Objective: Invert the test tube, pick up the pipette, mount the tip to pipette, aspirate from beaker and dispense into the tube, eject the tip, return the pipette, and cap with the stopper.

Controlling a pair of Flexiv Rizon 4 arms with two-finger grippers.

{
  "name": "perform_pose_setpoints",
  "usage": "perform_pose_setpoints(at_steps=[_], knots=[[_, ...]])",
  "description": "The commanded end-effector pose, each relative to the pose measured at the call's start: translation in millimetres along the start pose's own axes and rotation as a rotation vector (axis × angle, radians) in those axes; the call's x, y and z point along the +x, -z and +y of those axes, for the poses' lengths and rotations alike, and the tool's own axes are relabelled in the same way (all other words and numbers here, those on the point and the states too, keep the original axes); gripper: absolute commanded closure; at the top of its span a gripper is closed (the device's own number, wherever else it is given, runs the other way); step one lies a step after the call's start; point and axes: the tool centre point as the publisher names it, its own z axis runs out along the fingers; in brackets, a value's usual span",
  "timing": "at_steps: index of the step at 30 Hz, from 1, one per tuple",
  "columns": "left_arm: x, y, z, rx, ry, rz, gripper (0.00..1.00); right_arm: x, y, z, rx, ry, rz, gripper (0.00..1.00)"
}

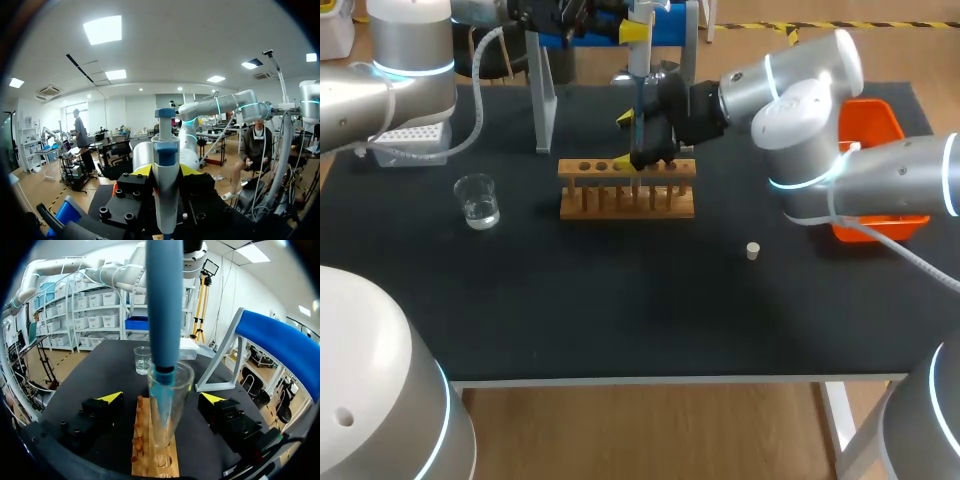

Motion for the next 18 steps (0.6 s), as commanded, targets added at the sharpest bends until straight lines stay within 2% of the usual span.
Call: perform_pose_setpoints(at_steps=[1, 18], knots=[[-0.8, 1.1, -0.6, -0.001, 0.000, 0.004, 1.00, 3.5, 0.8, 0.8, 0.004, 0.003, -0.005, 0.00], [-0.8, 1.1, -0.6, -0.001, 0.000, 0.004, 1.00, 6.8, 1.1, 0.5, 0.014, 0.009, -0.016, 0.00]])
